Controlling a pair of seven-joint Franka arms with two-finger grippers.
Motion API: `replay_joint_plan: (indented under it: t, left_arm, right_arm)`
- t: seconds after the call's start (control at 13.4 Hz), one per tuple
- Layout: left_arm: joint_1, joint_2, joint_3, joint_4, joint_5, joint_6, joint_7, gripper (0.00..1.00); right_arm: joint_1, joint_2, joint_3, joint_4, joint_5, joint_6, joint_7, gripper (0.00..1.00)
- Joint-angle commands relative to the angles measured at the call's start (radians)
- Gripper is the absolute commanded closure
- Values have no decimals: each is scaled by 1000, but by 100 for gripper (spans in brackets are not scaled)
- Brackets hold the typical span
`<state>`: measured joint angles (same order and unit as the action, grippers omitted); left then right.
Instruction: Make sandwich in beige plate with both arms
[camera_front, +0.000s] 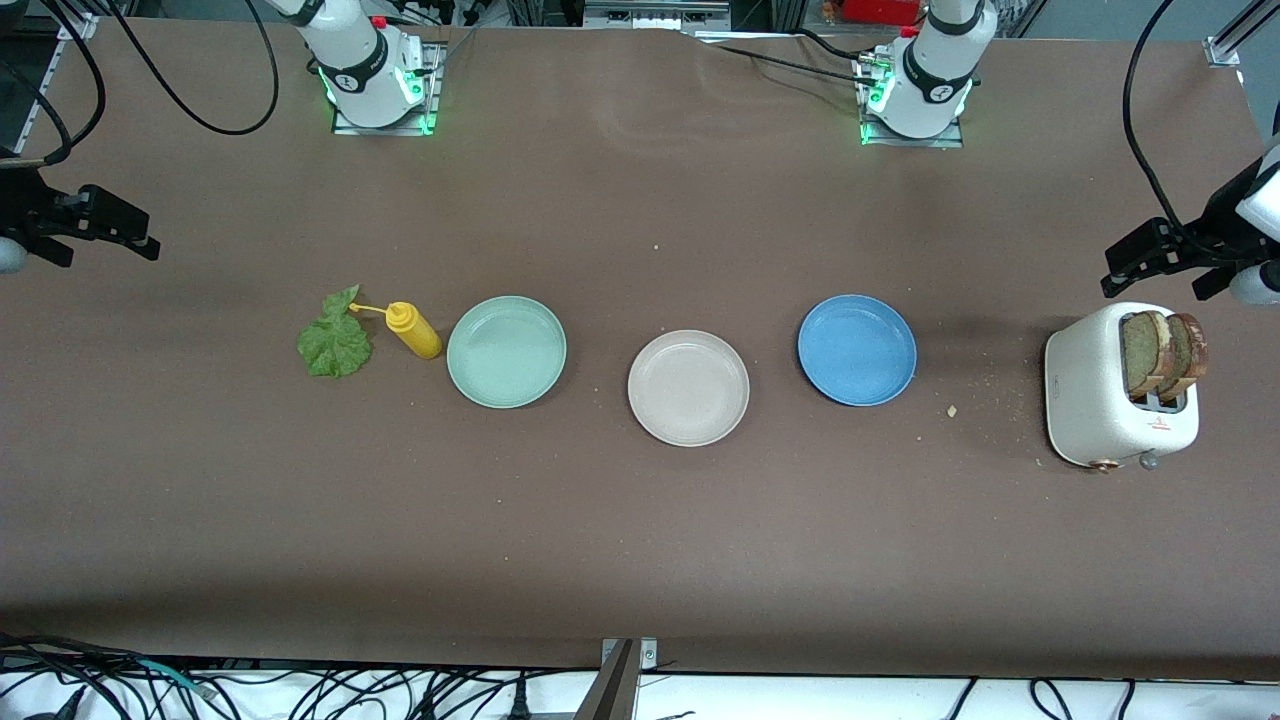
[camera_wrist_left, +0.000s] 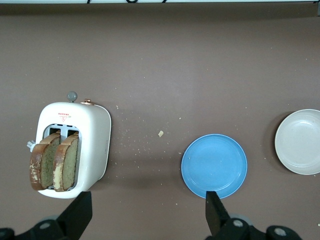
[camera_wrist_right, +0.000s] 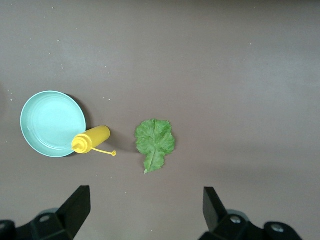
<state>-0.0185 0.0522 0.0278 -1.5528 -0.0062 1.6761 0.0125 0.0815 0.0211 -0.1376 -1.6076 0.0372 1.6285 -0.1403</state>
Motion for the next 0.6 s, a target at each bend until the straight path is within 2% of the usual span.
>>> replay_joint_plan:
  t: [0.0, 0.52]
  left_arm:
    - [9, 9, -8, 20, 8, -1, 27, 0]
    - [11, 11, -8, 19, 8, 1, 26, 0]
  right_arm:
    - [1, -10, 3, -2, -10, 2, 2, 0]
    - [3, 5, 16, 20, 1, 42, -15, 0]
